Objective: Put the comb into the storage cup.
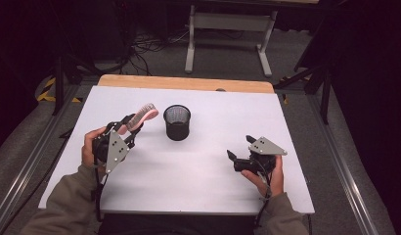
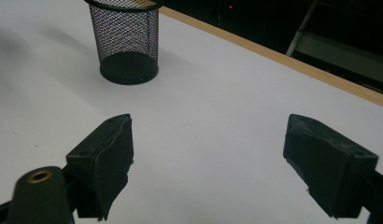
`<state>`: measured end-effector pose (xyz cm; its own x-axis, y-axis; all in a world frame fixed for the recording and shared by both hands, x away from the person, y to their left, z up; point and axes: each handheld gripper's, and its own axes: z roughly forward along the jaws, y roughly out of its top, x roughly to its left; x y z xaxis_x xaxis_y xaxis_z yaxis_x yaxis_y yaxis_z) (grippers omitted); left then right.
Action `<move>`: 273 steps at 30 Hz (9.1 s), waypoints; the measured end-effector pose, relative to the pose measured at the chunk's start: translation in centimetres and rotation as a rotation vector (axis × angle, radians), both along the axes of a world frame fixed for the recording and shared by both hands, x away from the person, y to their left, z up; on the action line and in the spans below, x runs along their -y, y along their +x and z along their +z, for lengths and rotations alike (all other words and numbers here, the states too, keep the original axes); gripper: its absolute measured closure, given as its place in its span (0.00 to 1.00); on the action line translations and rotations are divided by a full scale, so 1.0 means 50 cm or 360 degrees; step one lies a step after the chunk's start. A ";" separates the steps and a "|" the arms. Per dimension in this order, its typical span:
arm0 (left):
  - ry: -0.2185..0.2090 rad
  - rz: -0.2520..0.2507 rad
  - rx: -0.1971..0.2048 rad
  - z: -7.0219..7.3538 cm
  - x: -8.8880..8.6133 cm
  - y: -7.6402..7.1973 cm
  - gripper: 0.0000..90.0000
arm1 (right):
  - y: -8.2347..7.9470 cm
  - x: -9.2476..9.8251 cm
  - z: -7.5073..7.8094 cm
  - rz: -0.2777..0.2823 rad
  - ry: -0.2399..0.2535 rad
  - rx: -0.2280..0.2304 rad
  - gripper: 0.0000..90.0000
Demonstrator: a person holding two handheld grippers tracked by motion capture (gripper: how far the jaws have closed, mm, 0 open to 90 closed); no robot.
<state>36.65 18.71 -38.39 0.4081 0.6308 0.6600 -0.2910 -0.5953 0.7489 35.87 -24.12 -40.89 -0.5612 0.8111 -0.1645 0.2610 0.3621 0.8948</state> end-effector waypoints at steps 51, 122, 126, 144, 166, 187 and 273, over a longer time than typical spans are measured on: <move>-0.0381 -0.0086 -0.0202 0.019 -0.057 0.029 0.71 | -0.026 -0.003 0.016 0.0007 0.0033 0.0279 0.17; -0.0789 -0.0357 -0.0287 0.115 -0.003 0.145 0.71 | -0.032 -0.011 0.008 -0.0064 0.0033 0.0394 0.06; -0.0778 -0.0380 -0.0284 0.123 0.015 0.154 0.71 | -0.033 -0.010 0.008 -0.0064 0.0035 0.0397 0.06; -0.0791 -0.0458 -0.0298 0.134 0.073 0.178 0.71 | -0.034 -0.011 0.008 -0.0052 0.0042 0.0395 0.06; -0.0813 -0.0480 -0.0416 0.088 0.123 0.222 0.71 | -0.037 -0.005 0.005 -0.0040 0.0050 0.0370 0.06; -0.0774 -0.0488 -0.0562 0.017 0.144 0.222 0.71 | -0.034 -0.013 -0.002 -0.0009 0.0008 0.0339 0.07; -0.0569 -0.0609 -0.0655 -0.043 0.163 0.165 0.64 | -0.029 -0.019 -0.013 0.0017 -0.0049 0.0257 0.08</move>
<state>44.89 10.56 -40.56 0.8206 0.5426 0.1797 -0.0806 -0.2013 0.9762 34.41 -23.19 -41.53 -0.5340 0.7984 -0.2782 0.1105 0.3921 0.9133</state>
